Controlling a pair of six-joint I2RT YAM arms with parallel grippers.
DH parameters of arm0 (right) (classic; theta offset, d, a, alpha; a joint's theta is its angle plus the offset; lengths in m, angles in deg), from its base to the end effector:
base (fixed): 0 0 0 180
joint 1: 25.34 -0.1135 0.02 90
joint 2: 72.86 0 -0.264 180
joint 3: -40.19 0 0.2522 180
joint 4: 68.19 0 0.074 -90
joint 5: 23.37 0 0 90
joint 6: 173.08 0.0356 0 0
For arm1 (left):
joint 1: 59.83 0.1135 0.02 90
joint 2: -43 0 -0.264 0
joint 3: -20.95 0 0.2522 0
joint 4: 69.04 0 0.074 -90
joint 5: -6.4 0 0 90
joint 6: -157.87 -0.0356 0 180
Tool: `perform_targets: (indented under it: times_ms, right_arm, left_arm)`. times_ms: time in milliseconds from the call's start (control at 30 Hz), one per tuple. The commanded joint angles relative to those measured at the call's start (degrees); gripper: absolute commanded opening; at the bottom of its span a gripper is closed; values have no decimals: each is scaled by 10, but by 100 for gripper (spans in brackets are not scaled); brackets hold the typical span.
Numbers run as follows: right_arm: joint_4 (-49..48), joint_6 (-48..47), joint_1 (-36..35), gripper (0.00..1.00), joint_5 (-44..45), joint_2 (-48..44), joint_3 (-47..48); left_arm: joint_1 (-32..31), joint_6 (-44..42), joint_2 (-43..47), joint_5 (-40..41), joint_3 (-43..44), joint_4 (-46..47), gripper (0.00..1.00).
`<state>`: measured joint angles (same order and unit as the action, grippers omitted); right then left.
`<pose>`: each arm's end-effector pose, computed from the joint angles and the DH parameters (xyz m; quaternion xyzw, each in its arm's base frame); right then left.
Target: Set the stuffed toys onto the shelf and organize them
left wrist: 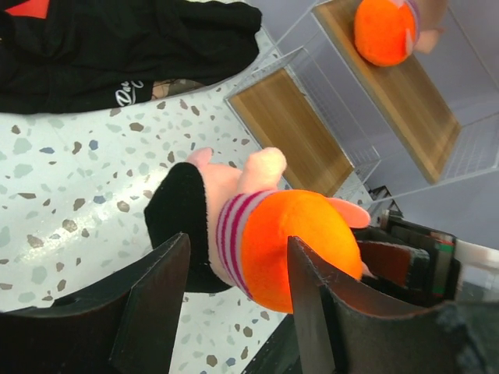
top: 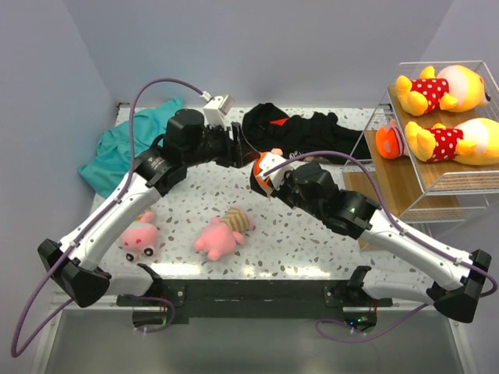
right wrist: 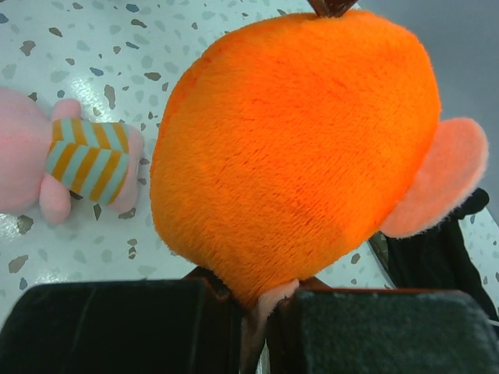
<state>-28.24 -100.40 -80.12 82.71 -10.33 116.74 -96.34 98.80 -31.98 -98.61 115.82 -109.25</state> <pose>0.1466 0.1906 0.3615 -0.4340 0.7223 0.0564 0.5355 0.2279 -0.1802 0.4166 0.1141 0.8091 -0.4036 0.4116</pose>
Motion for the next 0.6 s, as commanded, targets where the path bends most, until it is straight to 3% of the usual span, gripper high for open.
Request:
perform_targets:
  times_ms: [0,233,467,533,567]
  right_arm:
    - [-12,11,3,0,16,-5,28]
    - [-13,13,6,0,12,-5,29]
    - [-8,14,6,0,10,0,34]
    - [8,22,6,0,16,4,40]
    - [18,30,6,0,21,7,56]
  left_arm:
    - [-4,20,32,-62,0,32,58]
    - [-8,67,41,-118,-53,108,58]
    - [-46,57,5,-101,-58,123,59]
    - [-47,49,-11,-69,-46,106,45]
    - [-46,36,-17,-57,-39,97,32]
